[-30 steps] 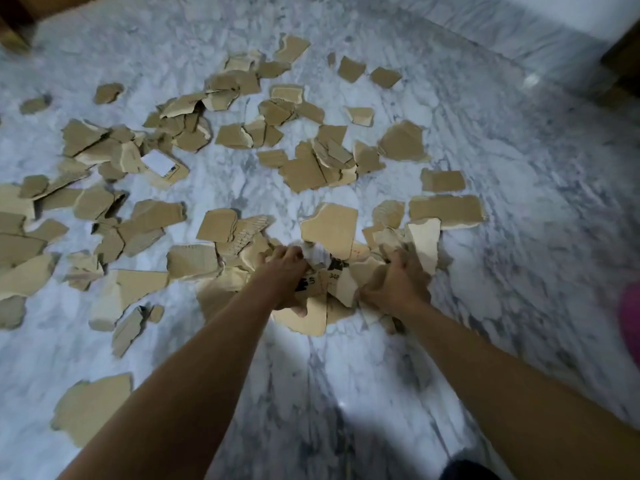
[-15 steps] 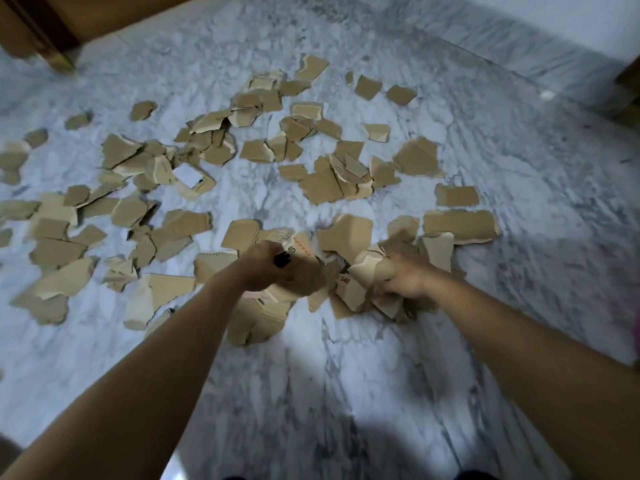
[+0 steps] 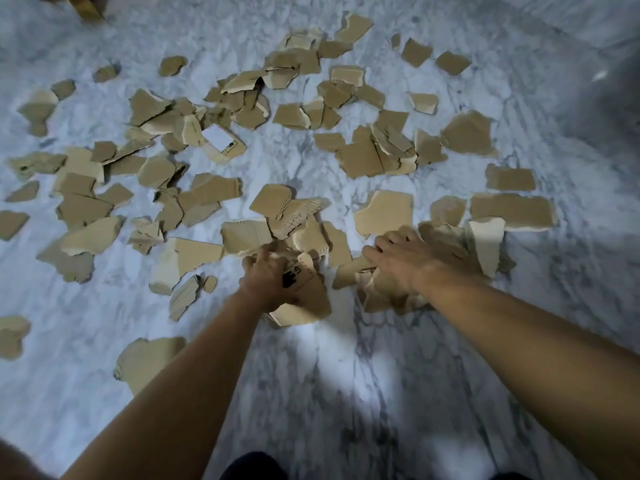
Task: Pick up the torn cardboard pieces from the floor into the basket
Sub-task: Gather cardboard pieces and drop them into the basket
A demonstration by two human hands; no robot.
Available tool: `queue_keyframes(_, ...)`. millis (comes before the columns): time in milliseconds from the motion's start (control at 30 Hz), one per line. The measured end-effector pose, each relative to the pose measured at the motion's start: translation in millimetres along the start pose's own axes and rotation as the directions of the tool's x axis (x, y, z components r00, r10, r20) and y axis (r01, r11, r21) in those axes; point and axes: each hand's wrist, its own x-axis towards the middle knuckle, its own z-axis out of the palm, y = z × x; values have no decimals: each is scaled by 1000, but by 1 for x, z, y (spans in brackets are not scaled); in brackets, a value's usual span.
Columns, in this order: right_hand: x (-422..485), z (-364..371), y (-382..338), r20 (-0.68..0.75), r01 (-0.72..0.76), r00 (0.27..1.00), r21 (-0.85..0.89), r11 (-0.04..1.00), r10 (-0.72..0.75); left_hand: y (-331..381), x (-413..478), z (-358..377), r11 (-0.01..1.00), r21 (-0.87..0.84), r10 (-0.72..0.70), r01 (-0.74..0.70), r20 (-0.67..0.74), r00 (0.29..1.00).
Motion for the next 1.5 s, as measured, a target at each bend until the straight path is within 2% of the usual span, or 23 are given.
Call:
queue_keyframes(100,0,-3,-1,-11,-12,1000,-68,998,11,-6,3,-2,999,48,-6,7,-19,1000)
queue_keyframes(200,-1,-5,-7,-12,27,999,-177,984,-30,-6,-3,-10,998,-27,-57,56,-53,997)
queue_keyframes(300,-7,-3,-9,-56,34,997,-176,984,-45,-1,-17,-20,993,-44,-111,107,-98,989)
queue_keyframes(367,-11,-2,-7,-90,20,996,-89,996,-29,-3,-19,-25,977,-198,-95,78,-82,992)
queue_keyframes(433,-14,-7,-1,-68,-10,998,90,996,16,-8,-20,-33,921,-386,-68,56,-18,998)
queue_keyframes(467,-15,-12,3,-34,-33,999,195,980,41,-11,-22,-38,903,-425,-66,67,17,998)
queue_keyframes(600,-15,-45,19,52,-161,986,495,854,156,-19,-26,-72,935,-338,-88,112,88,992)
queue_keyframes(733,-2,-57,13,121,-215,974,744,632,190,-36,-30,-100,933,-333,-101,135,116,988)
queue_keyframes(800,9,-52,4,170,-265,962,761,593,213,-45,-33,-109,928,-353,-79,120,129,988)
queue_keyframes(900,21,-32,-9,222,-353,933,711,608,282,-51,-34,-118,911,-407,-3,59,137,991)
queue_keyframes(1033,27,-2,-26,232,-469,874,628,620,427,-38,-24,-116,859,-509,44,-51,-26,999)
queue_keyframes(1100,30,8,-33,213,-485,863,604,632,459,-29,-8,-109,899,-433,54,-60,-25,998)
queue_keyframes(1233,37,17,-35,162,-446,871,656,609,464,-2,18,-92,991,-121,62,-51,84,995)
queue_keyframes(1367,41,22,-34,125,-416,876,684,599,466,13,35,-72,975,82,190,-206,172,967)
queue_keyframes(1500,38,18,-30,188,-388,914,659,644,359,20,41,-66,963,197,142,-186,219,965)
